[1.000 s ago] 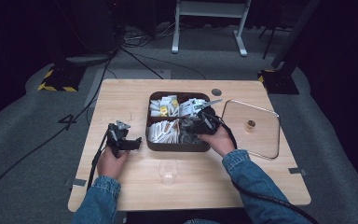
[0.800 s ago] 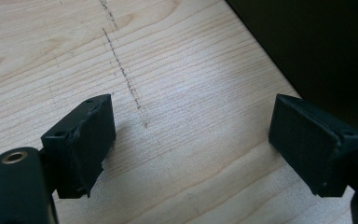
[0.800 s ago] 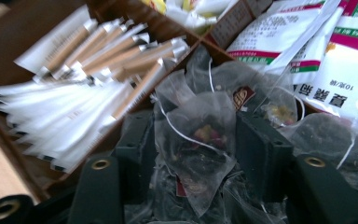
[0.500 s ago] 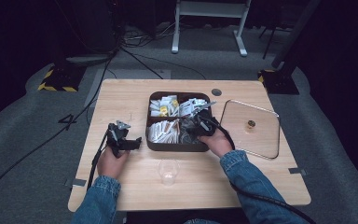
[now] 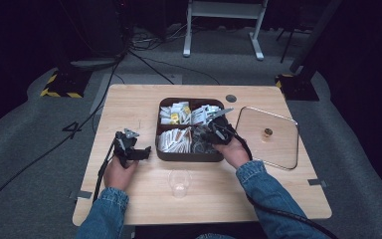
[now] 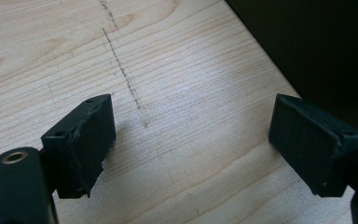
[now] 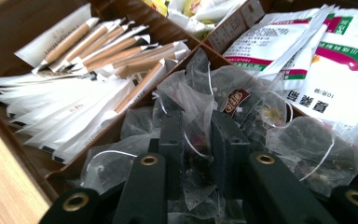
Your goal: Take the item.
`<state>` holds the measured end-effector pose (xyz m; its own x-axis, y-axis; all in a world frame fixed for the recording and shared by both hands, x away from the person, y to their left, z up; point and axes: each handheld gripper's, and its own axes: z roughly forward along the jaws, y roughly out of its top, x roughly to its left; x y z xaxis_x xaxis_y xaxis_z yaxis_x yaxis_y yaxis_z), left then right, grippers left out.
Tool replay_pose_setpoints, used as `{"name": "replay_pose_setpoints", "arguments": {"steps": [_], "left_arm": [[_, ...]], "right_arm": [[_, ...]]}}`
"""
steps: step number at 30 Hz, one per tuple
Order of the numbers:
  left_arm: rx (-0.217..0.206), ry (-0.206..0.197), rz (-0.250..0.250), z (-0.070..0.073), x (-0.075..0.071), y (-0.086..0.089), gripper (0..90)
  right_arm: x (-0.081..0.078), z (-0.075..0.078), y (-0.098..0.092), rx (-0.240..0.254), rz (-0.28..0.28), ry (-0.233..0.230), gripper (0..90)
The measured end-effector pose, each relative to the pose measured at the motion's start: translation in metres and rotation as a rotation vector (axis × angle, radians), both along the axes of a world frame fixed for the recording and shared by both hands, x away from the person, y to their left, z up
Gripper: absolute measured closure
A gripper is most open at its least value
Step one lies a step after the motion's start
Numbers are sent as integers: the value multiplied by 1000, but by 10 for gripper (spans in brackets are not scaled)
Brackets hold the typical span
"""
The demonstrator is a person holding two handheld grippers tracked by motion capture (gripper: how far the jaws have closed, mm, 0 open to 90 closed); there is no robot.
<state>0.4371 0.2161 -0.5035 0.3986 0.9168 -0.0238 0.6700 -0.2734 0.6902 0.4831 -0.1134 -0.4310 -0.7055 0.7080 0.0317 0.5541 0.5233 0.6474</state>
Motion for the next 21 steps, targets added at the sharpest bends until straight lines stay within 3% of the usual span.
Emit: {"name": "replay_pose_setpoints", "arguments": {"steps": [9, 21], "left_arm": [[0, 0, 0, 0, 0, 0, 151], [0, 0, 0, 0, 0, 0, 151]], "right_arm": [[-9, 10, -8, 101, -17, -38, 768], [-27, 26, -16, 188, -1, -78, 775]]}}
